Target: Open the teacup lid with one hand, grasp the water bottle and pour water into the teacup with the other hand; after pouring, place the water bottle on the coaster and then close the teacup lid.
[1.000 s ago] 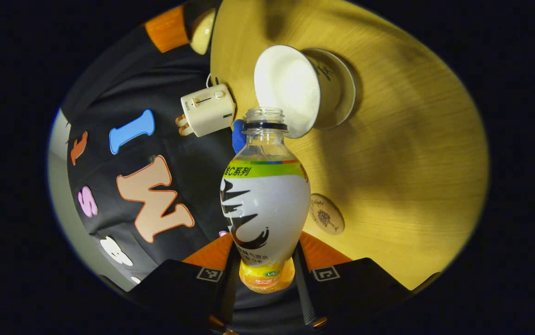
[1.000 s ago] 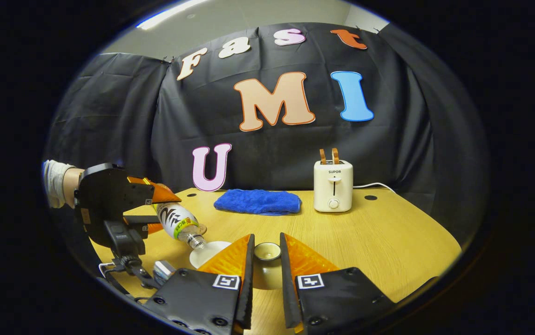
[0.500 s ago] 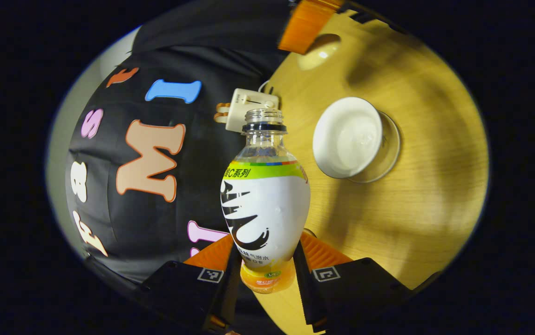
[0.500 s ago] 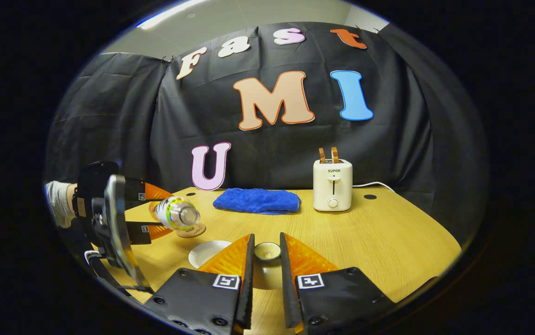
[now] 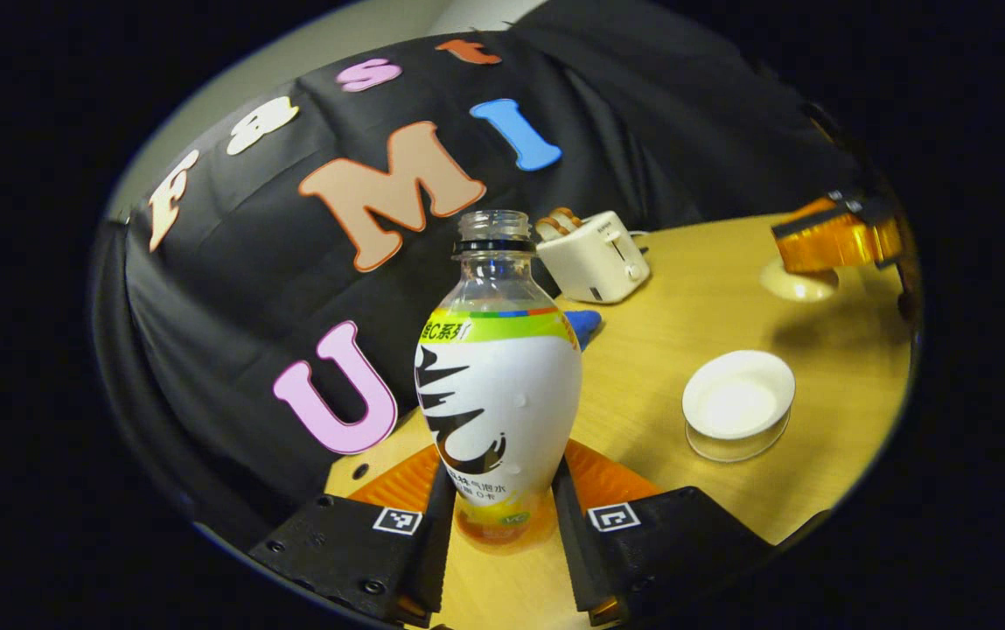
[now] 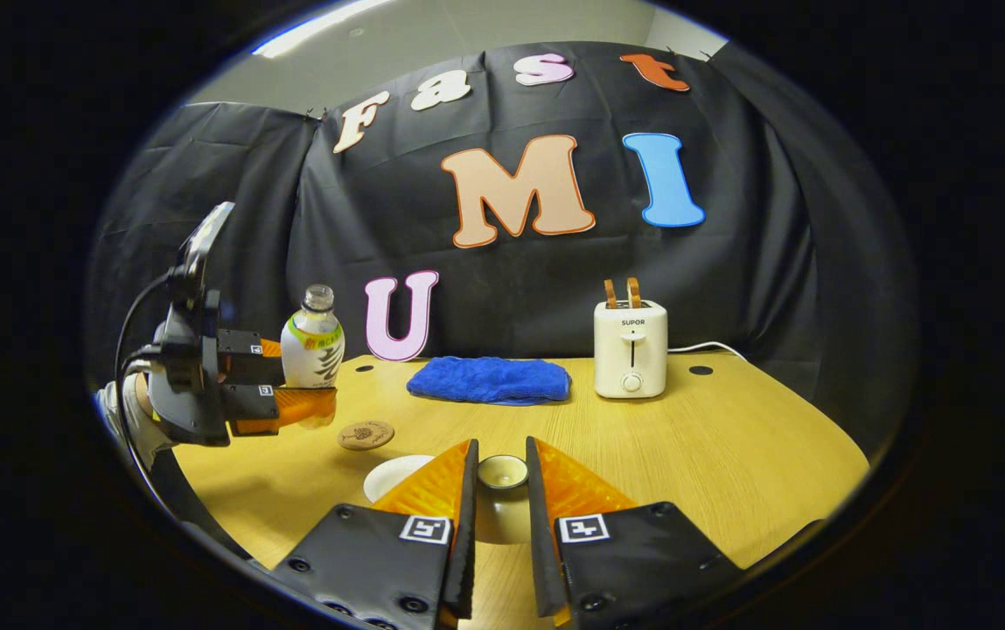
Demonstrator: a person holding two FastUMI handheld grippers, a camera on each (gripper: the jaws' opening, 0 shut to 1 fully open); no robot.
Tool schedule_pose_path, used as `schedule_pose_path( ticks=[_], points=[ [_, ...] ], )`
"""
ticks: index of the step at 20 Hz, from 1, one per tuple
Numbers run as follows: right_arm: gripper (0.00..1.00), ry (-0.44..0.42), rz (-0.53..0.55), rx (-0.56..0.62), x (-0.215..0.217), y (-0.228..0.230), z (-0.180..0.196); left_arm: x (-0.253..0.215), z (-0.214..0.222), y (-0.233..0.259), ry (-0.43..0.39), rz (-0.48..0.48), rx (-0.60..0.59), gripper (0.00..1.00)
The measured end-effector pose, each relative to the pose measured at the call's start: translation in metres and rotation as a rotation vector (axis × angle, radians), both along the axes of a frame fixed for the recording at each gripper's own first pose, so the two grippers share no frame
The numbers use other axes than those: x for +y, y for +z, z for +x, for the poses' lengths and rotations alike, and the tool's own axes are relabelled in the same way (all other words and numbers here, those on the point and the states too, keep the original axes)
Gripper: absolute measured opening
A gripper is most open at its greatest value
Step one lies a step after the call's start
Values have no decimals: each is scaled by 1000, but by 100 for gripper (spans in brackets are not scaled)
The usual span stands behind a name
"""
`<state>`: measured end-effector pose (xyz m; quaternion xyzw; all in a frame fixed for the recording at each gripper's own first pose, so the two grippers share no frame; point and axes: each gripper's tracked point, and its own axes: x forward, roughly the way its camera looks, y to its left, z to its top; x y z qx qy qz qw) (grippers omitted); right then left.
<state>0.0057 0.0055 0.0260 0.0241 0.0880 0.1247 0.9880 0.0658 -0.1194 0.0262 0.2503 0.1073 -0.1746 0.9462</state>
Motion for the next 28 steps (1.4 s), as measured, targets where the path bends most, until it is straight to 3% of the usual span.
schedule_pose_path(
  ticks=[4,13,14,15,16,19,28],
  points=[
    [30,10,-5,-1,5,0,-1,7,15,-4,62,-256,52,54],
    [33,8,-15,8,5,-4,1,27,54,-13,168,-423,18,54],
    [29,6,-13,8,4,-4,1,30,58,-16,184,-438,12,54],
    [33,1,-9,10,2,-5,2,31,65,-17,207,-478,5,54],
    [30,-3,-11,10,0,-6,2,30,68,-26,222,-522,27,54],
    [33,-6,-3,17,0,-7,3,37,76,-41,259,-528,45,55],
    [33,-1,-6,25,2,-10,4,35,79,-49,267,-553,55,59]
  ],
)
